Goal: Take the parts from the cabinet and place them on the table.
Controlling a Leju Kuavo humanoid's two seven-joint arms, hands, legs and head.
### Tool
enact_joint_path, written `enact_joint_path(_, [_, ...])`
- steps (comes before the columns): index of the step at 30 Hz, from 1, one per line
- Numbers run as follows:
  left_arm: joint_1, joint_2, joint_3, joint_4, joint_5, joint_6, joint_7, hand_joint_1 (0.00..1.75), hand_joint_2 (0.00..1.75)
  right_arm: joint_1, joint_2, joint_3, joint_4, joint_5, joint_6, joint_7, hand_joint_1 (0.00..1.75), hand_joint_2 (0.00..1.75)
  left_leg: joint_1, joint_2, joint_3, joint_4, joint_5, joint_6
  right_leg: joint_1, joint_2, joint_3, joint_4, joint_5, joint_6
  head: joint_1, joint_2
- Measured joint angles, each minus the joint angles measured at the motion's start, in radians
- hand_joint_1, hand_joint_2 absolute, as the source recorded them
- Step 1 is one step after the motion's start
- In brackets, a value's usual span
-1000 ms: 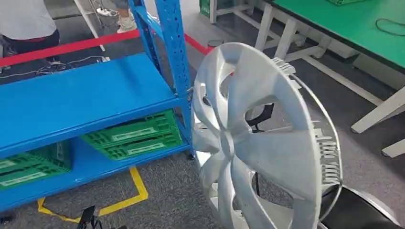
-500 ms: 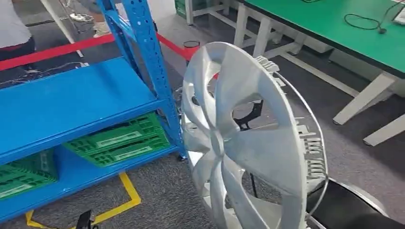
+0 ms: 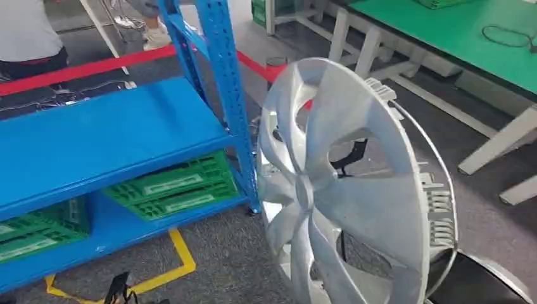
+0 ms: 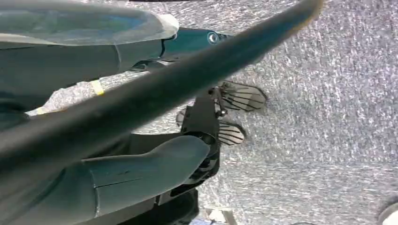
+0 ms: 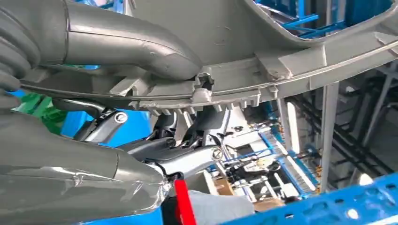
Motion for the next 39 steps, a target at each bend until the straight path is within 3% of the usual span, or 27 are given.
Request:
enact_joint_path(2, [0.003,0.0,0.0,0.0,0.0,0.0,0.0,0.0,1.75,0.004,0.0,0.0,0.0,0.0,0.0,0.0,1.75,1.75,0.001,0.007,-0.001,-0.003,0.005,-0.01,0.005,0.009,-0.007,0.003,0.003,-0.004,-0.008,0.0])
enact_joint_path(4, [0.002,0.001,0.0,0.0,0.0,0.0,0.0,0.0,1.75,0.003,0.0,0.0,0.0,0.0,0.0,0.0,1.75,1.75,0.005,0.005,-0.004,0.012,-0.012,-0.019,-0.005,0.012,0.003,-0.012,0.014,-0.017,-0.008,0.0])
enact_joint_path(5, [0.001,0.001,0.0,0.0,0.0,0.0,0.0,0.0,1.75,0.0,0.0,0.0,0.0,0.0,0.0,-0.002,1.75,1.75,0.004,0.0,-0.024,0.054,-0.042,-0.024,-0.005,0.014,0.003,-0.015,0.016,-0.021,-0.016,0.0])
enact_joint_path(7, [0.001,0.0,0.001,0.0,0.0,0.0,0.0,0.0,1.75,0.0,0.0,0.0,0.0,0.0,0.0,-0.002,1.75,1.75,0.007,-0.004,-0.109,0.234,-0.126,-0.032,-0.004,0.018,0.0,-0.015,0.017,-0.023,-0.033,0.0])
enact_joint_path(8, [0.002,0.0,0.001,0.0,0.0,0.0,0.0,0.0,1.75,0.002,0.0,0.0,0.0,0.0,-0.001,-0.001,1.75,1.75,0.007,-0.004,-0.147,0.31,-0.149,-0.034,-0.003,0.021,0.0,-0.014,0.017,-0.023,-0.035,0.0])
enact_joint_path(9, [0.003,-0.002,0.001,0.0,0.0,0.0,0.0,0.0,1.75,0.004,0.0,0.0,0.0,-0.001,-0.002,0.0,1.75,1.75,0.007,-0.004,-0.166,0.342,-0.15,-0.035,-0.003,0.024,0.0,-0.014,0.017,-0.023,-0.039,0.0])
enact_joint_path(10, [0.003,-0.002,0.001,0.0,0.0,0.0,0.0,0.0,1.75,0.006,0.0,0.0,0.0,-0.002,-0.002,0.0,1.75,1.75,0.007,-0.004,-0.16,0.324,-0.127,-0.035,-0.003,0.028,0.0,-0.014,0.017,-0.023,-0.042,0.0])
enact_joint_path(11, [0.003,-0.002,0.001,0.0,0.0,0.001,0.0,0.0,1.75,0.005,0.0,0.0,0.0,-0.002,-0.002,0.001,1.75,1.75,0.007,-0.005,-0.13,0.257,-0.085,-0.033,-0.003,0.033,0.001,-0.014,0.017,-0.023,-0.047,0.0])
enact_joint_path(13, [0.002,0.001,0.002,0.0,0.0,0.001,0.0,0.0,1.75,0.003,0.0,0.0,0.0,-0.003,-0.002,0.001,1.75,1.75,0.008,-0.014,-0.032,0.058,0.007,-0.026,-0.004,0.041,0.003,-0.013,0.016,-0.021,-0.055,0.0])
enact_joint_path(14, [0.001,0.001,0.002,0.0,0.0,0.0,0.0,0.0,1.75,0.001,0.0,0.0,0.0,-0.003,-0.002,0.0,1.75,1.75,0.007,-0.03,-0.007,0.0,0.009,-0.021,0.0,0.043,-0.001,-0.012,0.014,-0.017,-0.058,0.0])
enact_joint_path(17, [0.0,0.0,0.002,0.0,0.0,0.0,0.0,0.0,1.75,0.003,0.0,0.0,0.0,-0.003,-0.003,0.0,1.75,1.75,0.0,-0.023,-0.007,-0.005,0.007,-0.01,-0.001,0.05,-0.005,-0.013,0.015,-0.002,-0.053,0.0])
enact_joint_path(19, [-0.001,-0.001,0.002,0.0,0.0,0.0,0.0,0.0,1.75,0.002,0.0,0.0,0.0,-0.003,-0.005,0.0,1.75,1.75,0.01,-0.013,-0.001,-0.017,0.014,0.004,0.0,0.045,-0.013,-0.004,0.003,0.009,-0.05,0.0])
enact_joint_path(21, [-0.002,-0.001,0.002,0.0,-0.001,0.0,-0.001,0.0,1.75,0.0,0.0,0.0,0.0,-0.003,-0.008,0.0,1.75,1.75,0.008,-0.009,0.003,-0.018,0.011,0.015,-0.001,0.026,-0.059,0.109,-0.067,0.015,-0.034,0.0])
enact_joint_path(23, [-0.002,0.0,0.002,0.0,-0.003,-0.001,-0.001,0.0,1.75,0.004,0.0,0.0,0.0,-0.003,-0.011,0.0,1.75,1.75,0.006,-0.003,0.002,-0.017,0.01,0.017,-0.002,0.024,-0.141,0.292,-0.142,0.02,-0.026,0.0])
enact_joint_path(24, [-0.001,0.0,0.002,0.0,-0.003,-0.001,-0.001,0.0,1.75,0.008,0.0,0.0,0.0,-0.003,-0.012,0.001,1.75,1.75,0.006,-0.001,0.003,-0.017,0.01,0.018,-0.003,0.024,-0.166,0.343,-0.152,0.022,-0.021,0.0])
enact_joint_path(25, [-0.001,0.0,0.002,0.0,-0.003,-0.002,-0.001,0.0,1.75,0.01,0.0,0.0,0.0,-0.003,-0.014,0.001,1.75,1.75,0.006,0.001,0.003,-0.017,0.01,0.017,-0.004,0.023,-0.164,0.335,-0.136,0.022,-0.017,0.0])
enact_joint_path(26, [-0.001,-0.001,0.002,0.0,-0.003,-0.002,-0.001,0.0,1.75,0.01,0.0,0.0,0.0,-0.003,-0.014,0.001,1.75,1.75,0.006,0.003,0.005,-0.016,0.009,0.016,-0.005,0.022,-0.137,0.276,-0.097,0.021,-0.013,0.0])
enact_joint_path(28, [-0.003,-0.003,0.002,0.0,-0.003,-0.003,-0.001,0.0,1.75,0.008,0.0,0.0,0.0,-0.003,-0.014,0.001,1.75,1.75,0.006,0.006,0.012,-0.013,0.004,0.012,-0.007,0.009,-0.041,0.085,-0.002,0.019,-0.004,0.0])
enact_joint_path(29, [-0.003,-0.003,0.002,0.0,-0.003,-0.003,-0.001,0.0,1.75,0.008,0.0,-0.001,0.0,-0.004,-0.015,0.001,1.75,1.75,0.004,0.007,0.012,-0.012,0.001,0.007,-0.005,-0.008,-0.008,0.016,0.0,0.016,0.001,0.0])
enact_joint_path(30, [-0.004,-0.003,0.002,0.0,-0.003,-0.003,-0.001,0.0,1.75,0.005,0.0,0.0,-0.001,-0.005,-0.016,0.002,1.75,1.75,-0.002,0.007,0.006,-0.002,0.0,0.003,-0.001,-0.006,0.001,-0.007,-0.002,0.012,0.002,0.0])
enact_joint_path(33, [-0.002,-0.003,0.002,0.0,-0.003,-0.003,-0.001,0.0,1.75,0.007,0.0,-0.001,-0.001,-0.007,-0.018,0.002,1.75,1.75,0.0,0.018,0.002,-0.006,0.007,-0.009,0.004,0.01,-0.002,0.0,0.003,0.001,-0.009,0.0])
enact_joint_path(34, [-0.003,-0.002,0.002,0.0,-0.003,-0.003,-0.001,0.0,1.75,0.006,0.0,-0.001,-0.002,-0.007,-0.018,0.004,1.75,1.75,0.001,0.017,-0.001,0.0,-0.002,-0.017,-0.004,0.012,0.003,-0.01,0.01,-0.009,-0.009,0.0])
enact_joint_path(35, [-0.004,-0.003,0.002,0.0,-0.003,-0.003,-0.001,0.0,1.75,0.005,0.0,-0.001,-0.003,-0.007,-0.018,0.004,1.75,1.75,0.003,0.006,-0.01,0.027,-0.024,-0.022,-0.005,0.015,0.004,-0.011,0.013,-0.014,-0.014,0.0])
enact_joint_path(36, [-0.004,-0.003,0.002,0.0,-0.003,-0.003,-0.001,0.0,1.75,0.002,0.0,-0.001,-0.003,-0.008,-0.018,0.004,1.75,1.75,0.005,0.0,-0.04,0.095,-0.065,-0.026,-0.005,0.017,0.001,-0.011,0.015,-0.017,-0.025,0.0])
enact_joint_path(38, [-0.003,-0.003,0.002,0.0,-0.003,-0.003,-0.001,0.0,1.75,0.005,0.0,0.0,-0.003,-0.008,-0.018,0.006,1.75,1.75,0.006,-0.003,-0.125,0.272,-0.141,-0.031,-0.003,0.022,-0.002,-0.011,0.016,-0.02,-0.036,0.0])
enact_joint_path(39, [-0.002,-0.004,0.002,0.0,-0.003,-0.003,-0.001,0.0,1.75,0.007,0.0,0.0,-0.003,-0.008,-0.018,0.007,1.75,1.75,0.006,-0.003,-0.157,0.332,-0.156,-0.032,-0.003,0.026,-0.003,-0.011,0.016,-0.02,-0.038,0.0])
